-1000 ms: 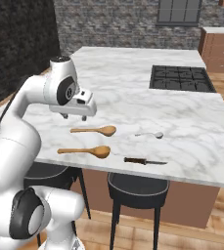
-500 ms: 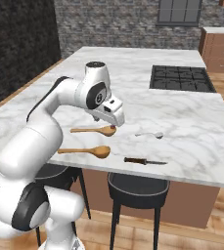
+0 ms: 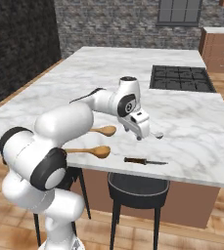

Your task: Pick up the metallic utensils from the counter and place them in the open drawer. Make sure not to pick up any wooden utensils.

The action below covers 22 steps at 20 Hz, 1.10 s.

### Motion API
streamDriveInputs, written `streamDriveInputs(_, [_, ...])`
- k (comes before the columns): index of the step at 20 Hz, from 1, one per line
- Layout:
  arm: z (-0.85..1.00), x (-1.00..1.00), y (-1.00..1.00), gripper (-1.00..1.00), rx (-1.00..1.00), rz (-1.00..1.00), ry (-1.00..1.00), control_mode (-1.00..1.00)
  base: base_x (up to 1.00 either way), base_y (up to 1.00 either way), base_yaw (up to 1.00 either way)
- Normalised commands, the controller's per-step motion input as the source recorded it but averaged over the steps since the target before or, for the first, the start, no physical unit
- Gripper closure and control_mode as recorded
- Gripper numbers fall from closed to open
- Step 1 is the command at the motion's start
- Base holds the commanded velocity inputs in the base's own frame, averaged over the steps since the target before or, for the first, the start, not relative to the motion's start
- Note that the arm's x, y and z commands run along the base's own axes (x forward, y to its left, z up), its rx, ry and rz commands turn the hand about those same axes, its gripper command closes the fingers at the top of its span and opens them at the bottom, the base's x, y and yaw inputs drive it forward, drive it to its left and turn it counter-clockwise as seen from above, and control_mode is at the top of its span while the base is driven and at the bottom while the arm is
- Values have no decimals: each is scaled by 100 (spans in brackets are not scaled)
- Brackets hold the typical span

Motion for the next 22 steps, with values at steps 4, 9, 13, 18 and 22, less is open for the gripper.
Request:
streamDriveInputs(4, [-70,17,-51,-100,0,-20,0,-100,0,0,0])
streamDriveInputs(9, [-37,2,-13,-100,2,-10,-11,-100,0,0,0])
streamDriveInputs(13, [-25,0,-1,-100,0,-6,-17,-100,0,0,0])
streamDriveInputs(18, [-1,2,0,-100,0,-3,-14,-100,0,0,0])
streamDriveInputs(22, [-24,3,0,-100,0,-3,-14,-100,0,0,0])
